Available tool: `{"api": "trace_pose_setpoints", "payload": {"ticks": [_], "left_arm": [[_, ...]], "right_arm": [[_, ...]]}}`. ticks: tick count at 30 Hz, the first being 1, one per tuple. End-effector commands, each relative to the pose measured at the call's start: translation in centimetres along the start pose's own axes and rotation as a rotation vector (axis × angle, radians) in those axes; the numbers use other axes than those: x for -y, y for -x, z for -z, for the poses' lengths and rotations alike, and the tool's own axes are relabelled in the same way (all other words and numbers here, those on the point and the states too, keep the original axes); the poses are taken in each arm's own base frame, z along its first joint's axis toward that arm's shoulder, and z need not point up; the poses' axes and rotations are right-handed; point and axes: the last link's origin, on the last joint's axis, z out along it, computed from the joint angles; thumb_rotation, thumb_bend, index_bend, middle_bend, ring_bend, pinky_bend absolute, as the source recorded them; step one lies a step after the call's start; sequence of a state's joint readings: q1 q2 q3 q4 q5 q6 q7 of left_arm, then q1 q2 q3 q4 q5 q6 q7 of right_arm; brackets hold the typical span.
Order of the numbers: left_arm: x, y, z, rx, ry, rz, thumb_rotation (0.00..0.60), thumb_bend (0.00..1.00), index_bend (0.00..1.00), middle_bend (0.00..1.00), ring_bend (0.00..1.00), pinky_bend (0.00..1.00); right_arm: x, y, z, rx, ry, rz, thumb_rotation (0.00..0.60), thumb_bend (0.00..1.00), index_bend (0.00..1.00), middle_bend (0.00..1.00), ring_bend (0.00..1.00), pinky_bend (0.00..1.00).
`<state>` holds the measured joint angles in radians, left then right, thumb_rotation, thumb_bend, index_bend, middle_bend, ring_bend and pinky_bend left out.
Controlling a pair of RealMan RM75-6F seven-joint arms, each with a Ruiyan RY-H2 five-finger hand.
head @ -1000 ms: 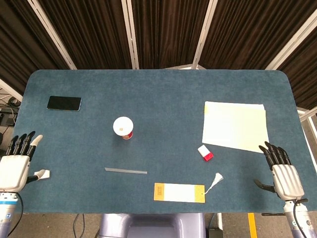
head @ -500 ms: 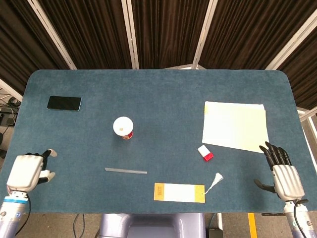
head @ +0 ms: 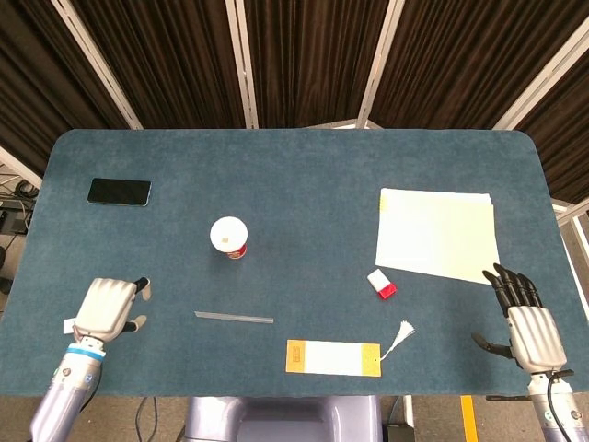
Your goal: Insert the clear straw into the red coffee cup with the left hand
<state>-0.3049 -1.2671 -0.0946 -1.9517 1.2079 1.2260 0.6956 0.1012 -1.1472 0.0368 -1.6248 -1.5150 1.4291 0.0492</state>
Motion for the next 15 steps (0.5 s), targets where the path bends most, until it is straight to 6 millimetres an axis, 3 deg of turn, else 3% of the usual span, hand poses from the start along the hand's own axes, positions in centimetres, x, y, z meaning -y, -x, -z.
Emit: {"api": "trace_pose_setpoints", "payload": {"ticks": [1, 5, 15], "left_arm": [[-1.7, 0.7, -2.1, 0.076, 0.009, -0.011, 0.600, 0.23, 0.53, 1.00, 0.92, 0.78], [-3.0, 2.0, -3.4, 0.166, 0.005, -0.014, 0.600, 0.32, 0.52, 1.00, 0.92, 0.78], [-6.9, 3.9, -5.6, 0.243, 0.035, -0.004, 0.600, 0.32, 0.53, 1.00, 0.92, 0.78]], "right_arm": [[0.0, 0.0, -0.1, -0.005, -0.003, 0.007, 0.600, 0.14, 0.06, 0.00, 0.00, 0.00], [0.0, 0.0, -0.1, -0.008, 0.002, 0.007, 0.600, 0.14, 0.06, 0.00, 0.00, 0.00], [-0.1, -0.1, 0.0, -0.007, 0.004, 0.006, 0.600, 0.14, 0.06, 0.00, 0.00, 0.00]]}}
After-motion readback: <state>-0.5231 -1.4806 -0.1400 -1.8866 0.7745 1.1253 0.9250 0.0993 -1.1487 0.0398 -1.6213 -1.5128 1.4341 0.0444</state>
